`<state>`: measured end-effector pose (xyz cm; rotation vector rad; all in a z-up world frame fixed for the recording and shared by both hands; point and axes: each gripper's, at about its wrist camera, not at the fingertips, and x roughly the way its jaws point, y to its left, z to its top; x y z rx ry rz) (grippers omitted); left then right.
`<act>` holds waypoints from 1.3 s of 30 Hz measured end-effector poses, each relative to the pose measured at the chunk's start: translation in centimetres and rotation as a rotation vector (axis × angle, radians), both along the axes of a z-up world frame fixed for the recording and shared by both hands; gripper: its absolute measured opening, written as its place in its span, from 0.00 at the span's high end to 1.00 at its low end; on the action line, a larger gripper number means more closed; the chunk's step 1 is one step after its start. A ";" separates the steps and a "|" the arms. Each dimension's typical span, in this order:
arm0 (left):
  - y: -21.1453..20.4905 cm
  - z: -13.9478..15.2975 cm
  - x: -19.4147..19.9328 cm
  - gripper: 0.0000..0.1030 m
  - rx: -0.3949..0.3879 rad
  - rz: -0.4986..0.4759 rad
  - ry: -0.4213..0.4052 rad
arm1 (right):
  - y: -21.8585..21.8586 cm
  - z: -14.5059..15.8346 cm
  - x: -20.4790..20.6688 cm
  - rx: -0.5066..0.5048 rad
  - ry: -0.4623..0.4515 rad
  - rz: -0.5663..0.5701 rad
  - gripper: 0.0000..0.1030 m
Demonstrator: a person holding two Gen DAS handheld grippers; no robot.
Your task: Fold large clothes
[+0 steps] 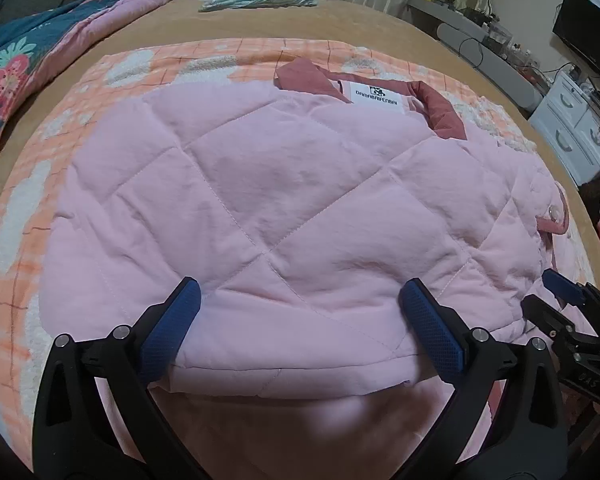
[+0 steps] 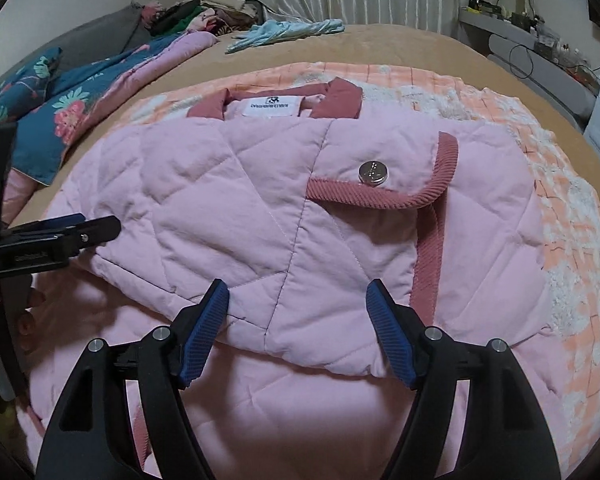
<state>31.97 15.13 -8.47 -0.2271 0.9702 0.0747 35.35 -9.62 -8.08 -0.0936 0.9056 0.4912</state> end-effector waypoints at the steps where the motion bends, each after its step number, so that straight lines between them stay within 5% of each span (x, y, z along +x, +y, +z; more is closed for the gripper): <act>1: 0.0 0.0 0.0 0.08 0.000 0.000 0.000 | -0.1 -0.2 0.0 0.007 0.003 -0.003 0.32; 8: -0.1 1.3 -0.8 0.08 -0.001 0.024 -0.016 | -0.9 0.5 0.2 0.066 0.032 -0.035 0.29; 14: -0.9 4.2 -2.9 0.08 -0.011 0.012 -0.075 | -2.1 3.3 -1.6 0.114 -0.012 -0.054 0.11; 20: -1.6 6.6 -4.8 0.08 0.014 0.032 -0.112 | -3.1 6.1 -3.7 0.141 -0.081 -0.054 0.05; 39: -2.3 11.5 -11.9 0.08 0.002 0.035 -0.204 | -4.9 12.3 -9.6 0.168 -0.173 -0.077 0.04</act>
